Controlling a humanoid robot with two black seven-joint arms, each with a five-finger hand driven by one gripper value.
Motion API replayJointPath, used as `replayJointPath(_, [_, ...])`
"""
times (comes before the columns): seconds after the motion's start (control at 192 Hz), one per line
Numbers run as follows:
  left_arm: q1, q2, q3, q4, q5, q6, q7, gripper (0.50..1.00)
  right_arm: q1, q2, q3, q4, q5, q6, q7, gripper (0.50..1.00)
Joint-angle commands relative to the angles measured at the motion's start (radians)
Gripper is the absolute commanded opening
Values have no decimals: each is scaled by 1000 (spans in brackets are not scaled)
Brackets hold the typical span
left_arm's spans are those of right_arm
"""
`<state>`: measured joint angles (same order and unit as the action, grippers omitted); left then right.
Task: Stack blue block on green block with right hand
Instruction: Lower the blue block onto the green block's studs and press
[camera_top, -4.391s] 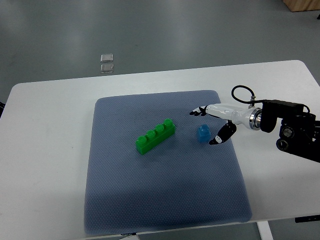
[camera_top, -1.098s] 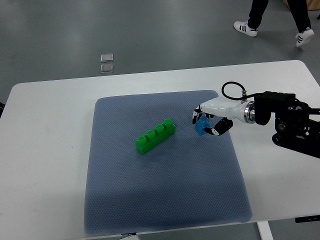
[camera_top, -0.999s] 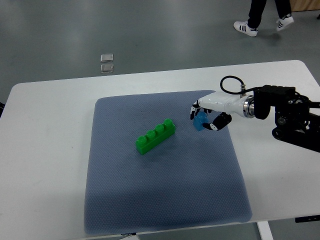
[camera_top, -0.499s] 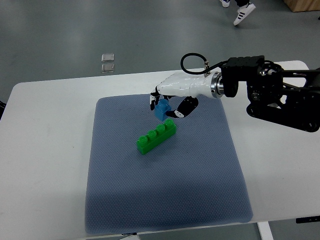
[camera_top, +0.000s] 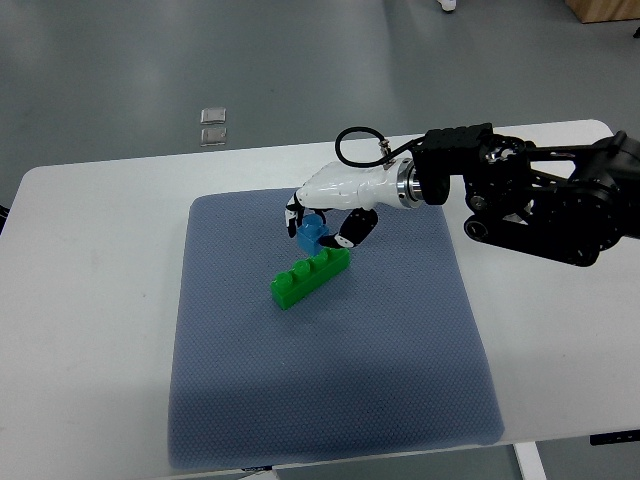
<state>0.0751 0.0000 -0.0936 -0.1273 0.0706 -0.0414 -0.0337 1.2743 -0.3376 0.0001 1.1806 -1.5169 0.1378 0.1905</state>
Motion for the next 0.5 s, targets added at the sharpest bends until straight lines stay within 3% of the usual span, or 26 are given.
replayJointPath(0.0, [0, 0, 0, 0, 0, 0, 0, 1000, -7, 9, 0, -18, 0, 2, -3, 500])
replayJointPath(0.494, [0, 0, 0, 0, 0, 0, 0, 1000, -39, 32, -23, -59, -2, -3, -10, 500])
